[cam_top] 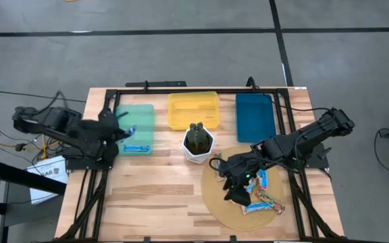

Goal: Pick and place Granola Bars by type
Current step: Put the blue granola bar into the green bin

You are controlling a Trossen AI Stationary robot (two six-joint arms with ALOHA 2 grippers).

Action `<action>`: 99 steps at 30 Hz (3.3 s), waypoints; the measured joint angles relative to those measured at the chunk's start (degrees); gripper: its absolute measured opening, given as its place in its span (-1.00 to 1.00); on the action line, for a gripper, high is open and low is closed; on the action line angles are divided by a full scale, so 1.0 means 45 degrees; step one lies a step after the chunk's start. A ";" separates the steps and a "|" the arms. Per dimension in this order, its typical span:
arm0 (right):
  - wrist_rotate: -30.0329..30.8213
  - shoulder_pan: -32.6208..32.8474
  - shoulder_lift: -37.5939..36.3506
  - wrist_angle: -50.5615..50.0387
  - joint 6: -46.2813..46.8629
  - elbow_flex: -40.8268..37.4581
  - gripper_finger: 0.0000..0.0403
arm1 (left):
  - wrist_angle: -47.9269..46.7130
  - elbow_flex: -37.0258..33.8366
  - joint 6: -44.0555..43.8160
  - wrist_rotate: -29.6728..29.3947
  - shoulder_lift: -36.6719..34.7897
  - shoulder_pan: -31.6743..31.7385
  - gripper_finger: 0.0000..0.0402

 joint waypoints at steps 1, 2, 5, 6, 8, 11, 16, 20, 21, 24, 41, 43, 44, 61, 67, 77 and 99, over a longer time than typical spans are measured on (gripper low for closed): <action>0.0000 0.0000 0.0000 -0.0127 0.0000 0.0000 0.03 | -0.0486 0.0000 0.0113 0.0072 0.0221 0.0003 -1.00; 0.0000 0.0000 0.0000 -0.0248 0.0000 0.0000 0.02 | -0.0940 0.0000 0.0234 0.0127 0.0465 0.0000 -1.00; 0.0001 0.0005 0.0000 -0.0572 -0.0005 0.0000 0.01 | -0.2041 0.0000 0.0607 0.0203 0.1190 0.0000 -1.00; 0.0002 0.0005 0.0000 -0.0665 -0.0005 0.0000 0.01 | -0.2331 0.0000 0.0755 0.0201 0.1410 0.0000 -1.00; 0.0002 0.0005 0.0000 -0.0763 -0.0005 0.0000 0.01 | -0.2898 0.0000 0.1015 0.0192 0.1871 0.0000 -1.00; 0.0005 0.0000 0.0000 -0.0922 -0.0005 0.0000 0.01 | -0.3576 0.0000 0.1238 0.0192 0.2464 0.0000 -1.00; 0.0005 0.0005 0.0000 -0.0921 -0.0005 0.0000 0.01 | -0.3825 0.0000 0.1578 0.0303 0.2980 0.0000 -1.00; 0.0005 0.0005 0.0000 -0.0916 -0.0005 0.0000 0.00 | -0.3795 0.0000 0.1690 0.0303 0.3037 0.0000 -1.00; 0.0005 0.0000 0.0000 -0.0912 -0.0005 0.0000 -0.01 | -0.3801 0.0000 0.1695 0.0297 0.3036 0.0000 -1.00; 0.0005 0.0005 0.0000 -0.0913 -0.0008 0.0000 -0.02 | -0.3749 0.0000 0.1716 0.0238 0.3036 0.0002 -1.00; 0.0340 0.0005 0.0000 -0.0960 -0.0136 0.0000 -0.04 | -0.2139 -0.0582 0.4487 0.0322 0.4590 0.2389 -1.00; 0.0340 0.0005 0.0000 -0.0965 -0.0146 0.0000 -0.04 | -0.1770 -0.1243 0.4758 0.0890 0.4550 0.2919 -1.00; 0.0340 0.0005 0.0000 -0.0965 -0.0154 0.0000 -0.04 | -0.1637 -0.1596 0.4832 0.1090 0.4488 0.3174 -1.00; 0.0350 0.0004 -0.0005 -0.0975 -0.0249 -0.0005 -0.07 | 0.3025 -0.4547 0.8514 0.2161 0.4347 0.5747 -1.00; 0.0345 0.0005 -0.0005 -0.0975 -0.0121 -0.0005 -0.09 | 0.3109 -0.4716 0.8911 0.2467 0.4352 0.6835 -1.00; 0.0350 -0.0052 -0.0005 -0.0974 -0.0122 -0.0005 -0.10 | 0.3079 -0.4716 0.9568 0.3866 0.4357 0.7344 -0.87; 0.0389 -0.0141 -0.0005 -0.0970 -0.0141 -0.0005 -0.12 | 0.3026 -0.4716 0.9831 0.4641 0.4357 0.7334 -0.80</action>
